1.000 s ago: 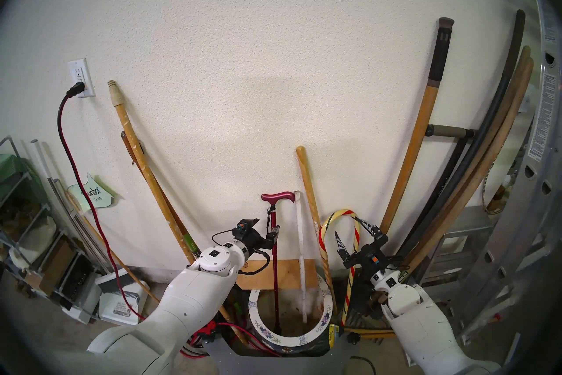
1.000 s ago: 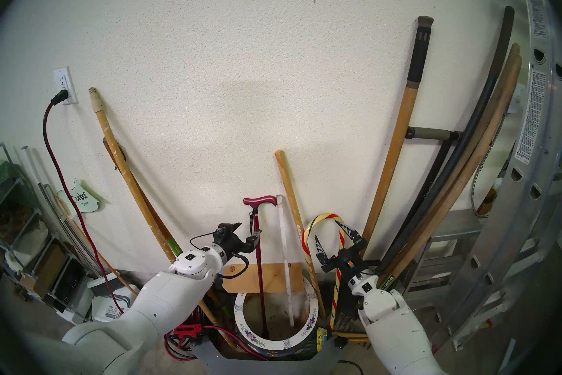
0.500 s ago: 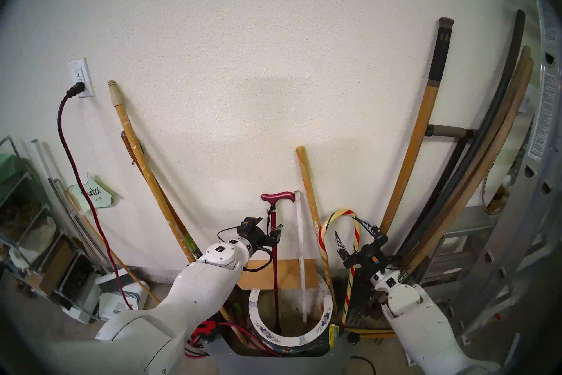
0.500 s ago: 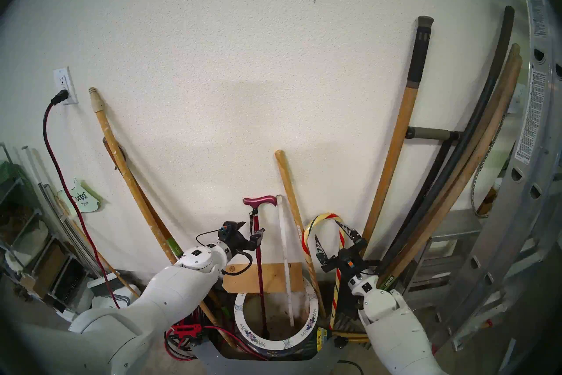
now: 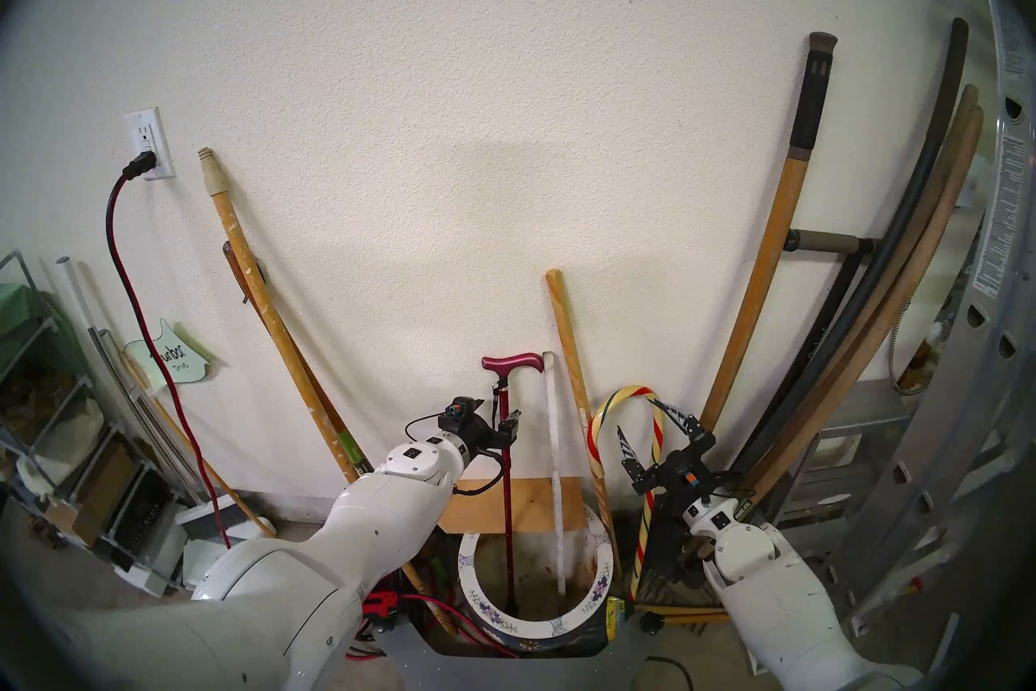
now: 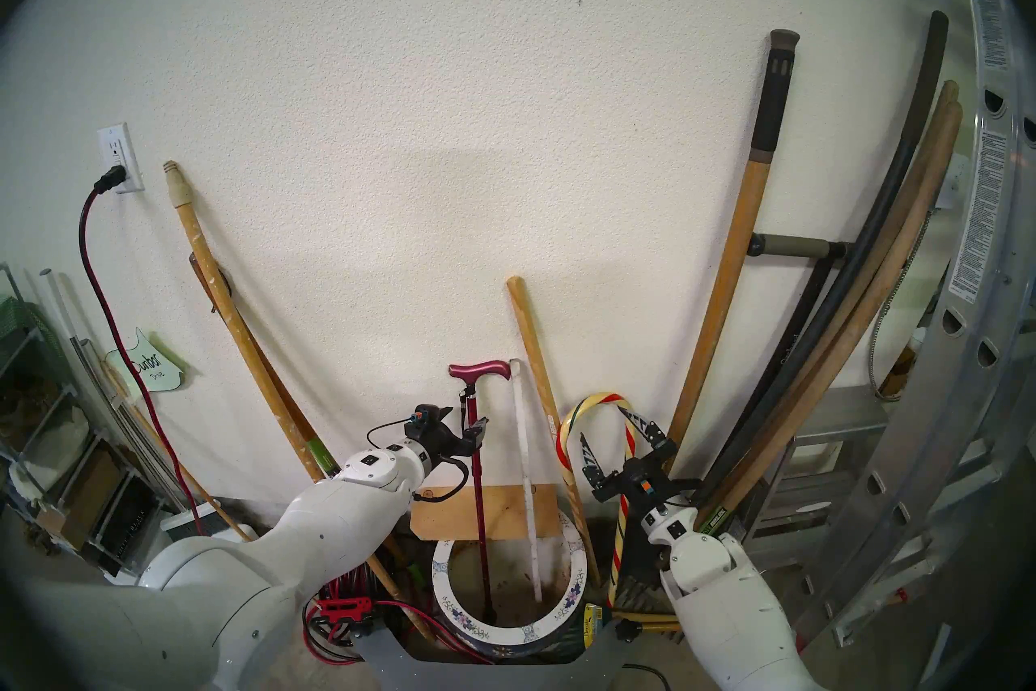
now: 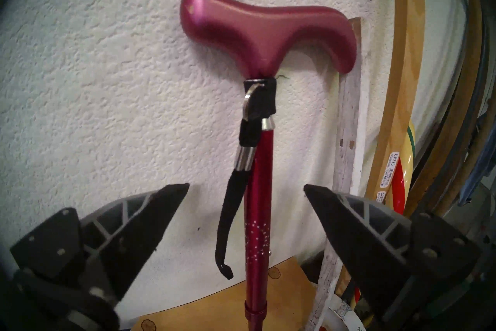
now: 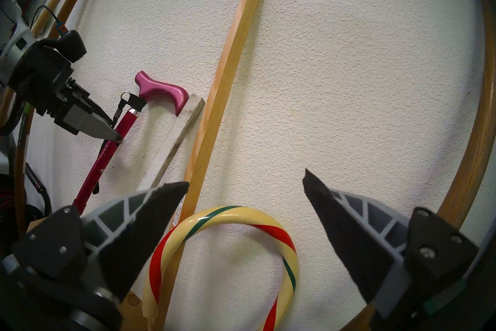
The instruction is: Take wooden sticks or brooms out of the pot
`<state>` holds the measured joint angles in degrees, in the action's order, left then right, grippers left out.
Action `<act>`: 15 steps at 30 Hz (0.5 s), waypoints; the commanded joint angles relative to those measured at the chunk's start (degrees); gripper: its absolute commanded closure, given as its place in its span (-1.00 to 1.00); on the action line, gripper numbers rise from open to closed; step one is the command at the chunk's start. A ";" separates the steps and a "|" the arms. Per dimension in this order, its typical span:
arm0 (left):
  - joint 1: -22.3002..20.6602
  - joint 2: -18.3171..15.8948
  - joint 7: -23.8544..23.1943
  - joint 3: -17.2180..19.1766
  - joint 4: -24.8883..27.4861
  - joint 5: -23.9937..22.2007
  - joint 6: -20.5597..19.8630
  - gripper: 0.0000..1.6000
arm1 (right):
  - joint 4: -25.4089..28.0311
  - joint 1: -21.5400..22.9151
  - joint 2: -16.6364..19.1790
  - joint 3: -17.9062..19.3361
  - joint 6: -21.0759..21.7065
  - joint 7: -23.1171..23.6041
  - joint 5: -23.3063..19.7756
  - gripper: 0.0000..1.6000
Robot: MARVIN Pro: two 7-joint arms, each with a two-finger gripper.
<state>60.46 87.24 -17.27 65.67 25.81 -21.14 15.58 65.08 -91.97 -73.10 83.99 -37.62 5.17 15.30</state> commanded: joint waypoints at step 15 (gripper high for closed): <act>-8.76 6.09 1.68 -1.15 -14.27 1.48 4.72 -1.00 | 0.15 0.04 0.16 -0.09 0.06 0.13 0.14 -1.00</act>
<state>54.59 91.27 -16.30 64.56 14.04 -19.74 19.18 65.08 -91.96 -73.09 83.97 -37.63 5.17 15.28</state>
